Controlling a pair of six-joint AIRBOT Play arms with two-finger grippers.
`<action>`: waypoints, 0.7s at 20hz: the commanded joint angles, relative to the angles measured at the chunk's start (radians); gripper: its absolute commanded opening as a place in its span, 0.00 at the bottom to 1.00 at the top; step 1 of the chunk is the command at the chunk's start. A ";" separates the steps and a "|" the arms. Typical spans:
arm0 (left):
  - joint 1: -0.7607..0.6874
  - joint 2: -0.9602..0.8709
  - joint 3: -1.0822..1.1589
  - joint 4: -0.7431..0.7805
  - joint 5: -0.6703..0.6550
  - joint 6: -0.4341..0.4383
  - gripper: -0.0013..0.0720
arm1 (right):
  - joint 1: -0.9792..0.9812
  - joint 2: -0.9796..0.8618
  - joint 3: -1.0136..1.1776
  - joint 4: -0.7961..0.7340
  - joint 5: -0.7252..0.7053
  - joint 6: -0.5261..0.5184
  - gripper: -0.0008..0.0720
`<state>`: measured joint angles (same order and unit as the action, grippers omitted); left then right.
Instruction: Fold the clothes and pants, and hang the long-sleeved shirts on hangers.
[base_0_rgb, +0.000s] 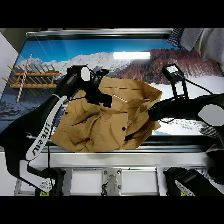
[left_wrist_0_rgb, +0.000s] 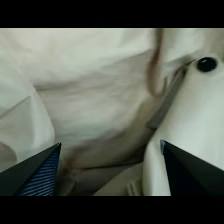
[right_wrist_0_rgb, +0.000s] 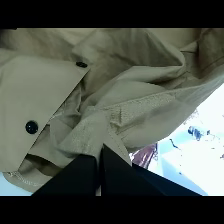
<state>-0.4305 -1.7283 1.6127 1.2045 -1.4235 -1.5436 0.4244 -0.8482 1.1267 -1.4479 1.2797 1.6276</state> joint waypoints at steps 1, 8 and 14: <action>0.046 -0.098 0.026 -0.144 -0.153 0.020 0.95 | 0.001 0.002 0.000 0.000 0.000 0.000 0.04; 0.047 -0.128 0.026 -0.143 -0.170 0.021 0.13 | 0.001 0.002 0.000 0.000 -0.035 0.000 0.04; 0.149 -0.016 0.189 -0.158 0.006 0.044 0.06 | 0.000 0.002 0.000 -0.058 -0.142 -0.003 0.04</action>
<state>-0.3302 -1.7988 1.7031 1.0531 -1.5154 -1.5066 0.4244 -0.8471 1.1267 -1.4670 1.2068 1.6276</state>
